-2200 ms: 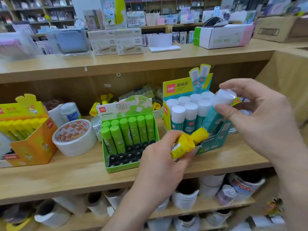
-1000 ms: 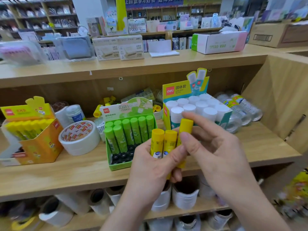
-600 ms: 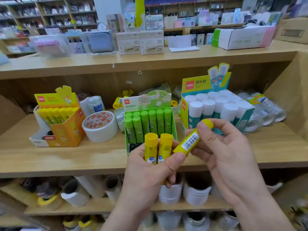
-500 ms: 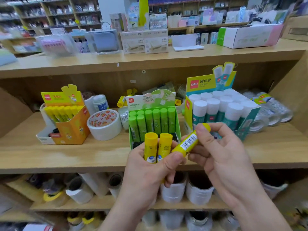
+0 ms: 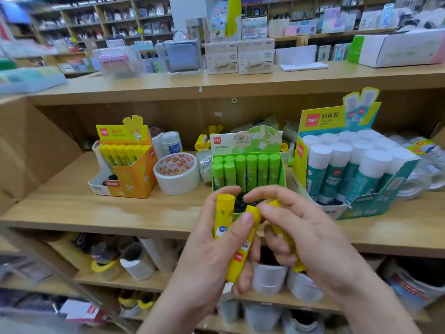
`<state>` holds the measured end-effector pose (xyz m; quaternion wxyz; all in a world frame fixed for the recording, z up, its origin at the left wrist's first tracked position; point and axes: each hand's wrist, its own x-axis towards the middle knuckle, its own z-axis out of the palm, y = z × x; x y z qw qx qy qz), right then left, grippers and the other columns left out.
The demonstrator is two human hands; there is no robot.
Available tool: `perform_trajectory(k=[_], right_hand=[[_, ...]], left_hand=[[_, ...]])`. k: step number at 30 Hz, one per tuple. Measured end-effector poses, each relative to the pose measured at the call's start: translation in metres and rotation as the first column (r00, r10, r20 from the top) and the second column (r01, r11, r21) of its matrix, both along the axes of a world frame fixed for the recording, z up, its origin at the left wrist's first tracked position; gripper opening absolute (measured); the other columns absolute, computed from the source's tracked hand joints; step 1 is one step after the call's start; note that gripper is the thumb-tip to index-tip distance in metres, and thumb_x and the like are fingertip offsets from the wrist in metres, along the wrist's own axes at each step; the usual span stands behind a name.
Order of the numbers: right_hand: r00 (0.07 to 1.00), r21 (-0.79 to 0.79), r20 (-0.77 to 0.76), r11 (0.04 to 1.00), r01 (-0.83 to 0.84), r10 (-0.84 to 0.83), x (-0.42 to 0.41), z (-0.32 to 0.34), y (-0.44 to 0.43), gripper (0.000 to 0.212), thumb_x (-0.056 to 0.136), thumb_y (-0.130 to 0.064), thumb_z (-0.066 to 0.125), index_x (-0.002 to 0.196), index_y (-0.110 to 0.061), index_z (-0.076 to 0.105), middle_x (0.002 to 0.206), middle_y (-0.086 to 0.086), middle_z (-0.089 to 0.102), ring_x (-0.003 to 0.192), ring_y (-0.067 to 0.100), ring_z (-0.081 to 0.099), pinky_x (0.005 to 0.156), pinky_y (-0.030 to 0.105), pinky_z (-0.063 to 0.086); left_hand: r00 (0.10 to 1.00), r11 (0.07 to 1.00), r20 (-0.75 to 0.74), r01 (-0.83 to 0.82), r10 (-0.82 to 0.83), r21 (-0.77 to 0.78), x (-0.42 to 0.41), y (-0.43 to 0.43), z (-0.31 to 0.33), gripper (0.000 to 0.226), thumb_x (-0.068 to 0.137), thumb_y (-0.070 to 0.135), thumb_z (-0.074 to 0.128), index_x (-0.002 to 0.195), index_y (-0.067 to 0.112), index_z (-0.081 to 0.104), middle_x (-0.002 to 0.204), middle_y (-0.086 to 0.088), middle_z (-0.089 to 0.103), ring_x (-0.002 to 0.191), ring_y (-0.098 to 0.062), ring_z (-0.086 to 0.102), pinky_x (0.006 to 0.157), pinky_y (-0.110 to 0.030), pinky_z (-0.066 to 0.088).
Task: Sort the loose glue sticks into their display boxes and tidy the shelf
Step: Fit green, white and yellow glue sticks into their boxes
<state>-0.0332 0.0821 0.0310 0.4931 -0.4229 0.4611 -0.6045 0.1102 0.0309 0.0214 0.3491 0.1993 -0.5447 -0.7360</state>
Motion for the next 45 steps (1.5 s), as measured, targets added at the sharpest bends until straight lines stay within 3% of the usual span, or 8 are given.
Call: perform_trajectory(k=[3,9,15,21,27,32,36,45], right_hand=[[0.978,-0.013,-0.052,0.980,-0.201,0.200,0.012,0.000,-0.005,0.021,0.085,-0.032,0.062,0.097,-0.015,0.066,0.055,0.009,0.058,0.043,0.014,0.031,0.039,0.017,0.019],[0.994,-0.148,0.085,0.988,-0.051,0.064,0.042,0.002,-0.025,0.031,0.085,-0.037,0.066,0.089,-0.006,0.061,0.071,0.023,0.058,0.049,0.013,0.053,0.035,0.018,0.030],[0.992,-0.078,0.114,0.996,-0.045,0.054,0.066,0.002,-0.055,0.012,0.075,-0.030,0.067,0.073,-0.021,0.060,0.058,0.007,0.051,0.048,0.019,0.050,0.042,0.020,0.039],[0.967,-0.062,0.209,0.989,-0.136,0.146,0.107,0.000,-0.087,0.026,0.069,-0.024,0.073,0.083,-0.015,0.053,0.063,0.005,0.056,0.035,0.017,0.042,0.041,0.020,0.037],[0.983,0.014,0.141,0.993,-0.118,0.115,0.144,-0.003,-0.121,0.023,0.068,-0.008,0.067,0.082,-0.014,0.050,0.073,0.011,0.055,0.037,0.017,0.040,0.038,0.020,0.032],[0.982,-0.016,0.163,0.995,-0.095,0.096,0.171,-0.001,-0.145,0.044,0.062,-0.031,0.082,0.096,-0.012,0.062,0.076,0.019,0.064,0.039,0.015,0.042,0.039,0.019,0.035],[0.976,-0.089,0.140,0.979,0.183,-0.170,0.182,0.007,-0.161,0.026,0.066,-0.030,0.081,0.082,-0.016,0.064,0.049,0.011,0.047,0.040,0.017,0.041,0.038,0.021,0.036],[0.863,-0.266,-0.303,0.905,0.332,-0.405,0.192,0.026,-0.189,0.014,0.073,-0.027,0.074,0.082,-0.022,0.064,0.071,0.004,0.066,0.052,0.015,0.053,0.049,0.031,0.044]], left_hand=[[0.997,0.997,0.013,-0.074,0.074,0.020,0.009,-0.002,0.004,0.029,0.078,0.044,0.071,0.098,0.027,0.059,0.052,-0.019,0.048,0.026,-0.018,0.040,0.031,-0.016,0.032],[0.920,0.914,0.138,-0.331,0.368,-0.234,0.033,-0.019,0.003,0.038,0.080,0.059,0.040,0.080,0.024,0.055,0.052,-0.014,0.050,0.035,-0.019,0.039,0.034,-0.019,0.029],[0.916,0.801,0.089,-0.290,0.390,-0.525,0.069,-0.042,-0.004,0.030,0.099,0.046,0.028,0.125,0.038,0.041,0.053,-0.011,0.036,0.046,-0.019,0.035,0.045,-0.026,0.029],[0.941,0.764,0.022,-0.262,0.339,-0.589,0.107,-0.081,0.000,0.023,0.100,0.035,0.037,0.122,0.039,0.040,0.079,-0.009,0.061,0.072,-0.023,0.063,0.071,-0.031,0.053],[0.896,0.798,-0.258,-0.439,0.360,-0.413,0.138,-0.122,0.011,0.018,0.096,0.029,0.054,0.107,0.040,0.046,0.090,-0.017,0.068,0.083,-0.027,0.067,0.076,-0.028,0.052],[0.890,0.925,-0.376,-0.340,0.258,-0.169,0.159,-0.154,0.011,0.030,0.079,0.035,0.073,0.097,0.039,0.050,0.099,-0.023,0.069,0.095,-0.036,0.068,0.080,-0.036,0.054],[0.927,0.921,-0.242,-0.335,0.286,-0.197,0.169,-0.175,0.002,0.029,0.076,0.046,0.074,0.095,0.029,0.059,0.098,-0.010,0.072,0.084,-0.021,0.067,0.073,-0.028,0.054],[0.960,0.902,0.003,-0.264,0.282,-0.342,0.189,-0.209,0.004,0.020,0.076,0.027,0.071,0.094,0.020,0.076,0.081,0.009,0.072,0.073,-0.001,0.063,0.066,-0.015,0.048]])
